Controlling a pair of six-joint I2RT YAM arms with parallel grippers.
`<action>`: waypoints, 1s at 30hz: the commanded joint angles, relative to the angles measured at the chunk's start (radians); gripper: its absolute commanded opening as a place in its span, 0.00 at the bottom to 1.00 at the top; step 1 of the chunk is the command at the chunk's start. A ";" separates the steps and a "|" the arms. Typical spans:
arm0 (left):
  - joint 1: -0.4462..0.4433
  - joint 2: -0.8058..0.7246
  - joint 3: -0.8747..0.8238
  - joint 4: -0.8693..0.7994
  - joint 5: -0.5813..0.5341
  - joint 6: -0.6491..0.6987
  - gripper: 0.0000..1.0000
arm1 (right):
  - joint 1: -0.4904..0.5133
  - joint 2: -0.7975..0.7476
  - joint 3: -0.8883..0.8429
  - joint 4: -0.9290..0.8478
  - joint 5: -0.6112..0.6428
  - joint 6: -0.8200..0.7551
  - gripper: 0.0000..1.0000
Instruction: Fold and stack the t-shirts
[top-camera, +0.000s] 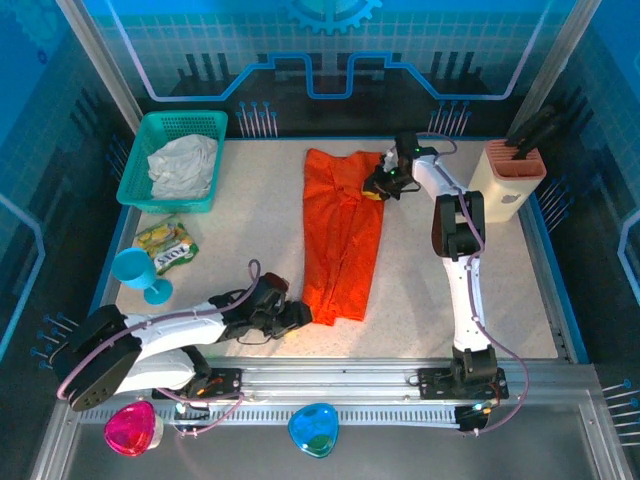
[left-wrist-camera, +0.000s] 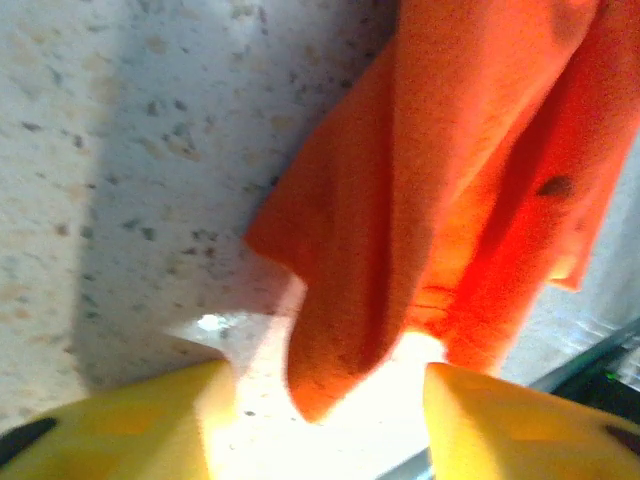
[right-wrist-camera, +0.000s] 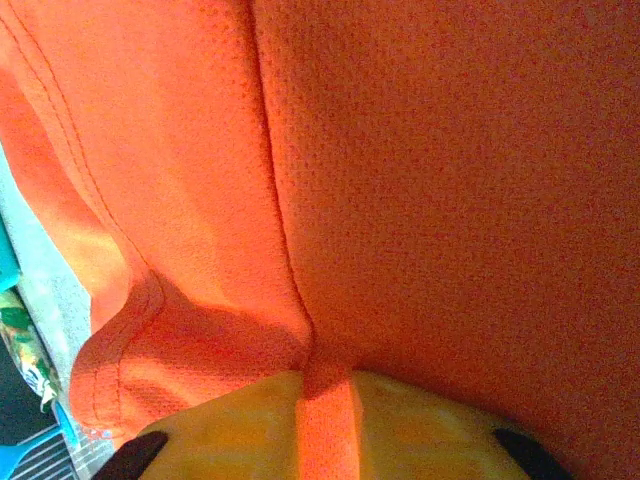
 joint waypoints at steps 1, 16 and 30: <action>-0.002 -0.010 0.033 -0.035 -0.027 0.017 0.67 | 0.007 -0.022 0.000 -0.066 -0.033 -0.057 0.23; 0.043 -0.270 0.433 -0.263 -0.551 0.924 0.99 | 0.063 -0.964 -0.663 -0.013 0.057 -0.555 0.48; 0.028 -0.297 0.392 -0.569 -0.112 2.165 0.56 | 0.576 -1.485 -1.301 -0.092 0.549 -1.198 0.75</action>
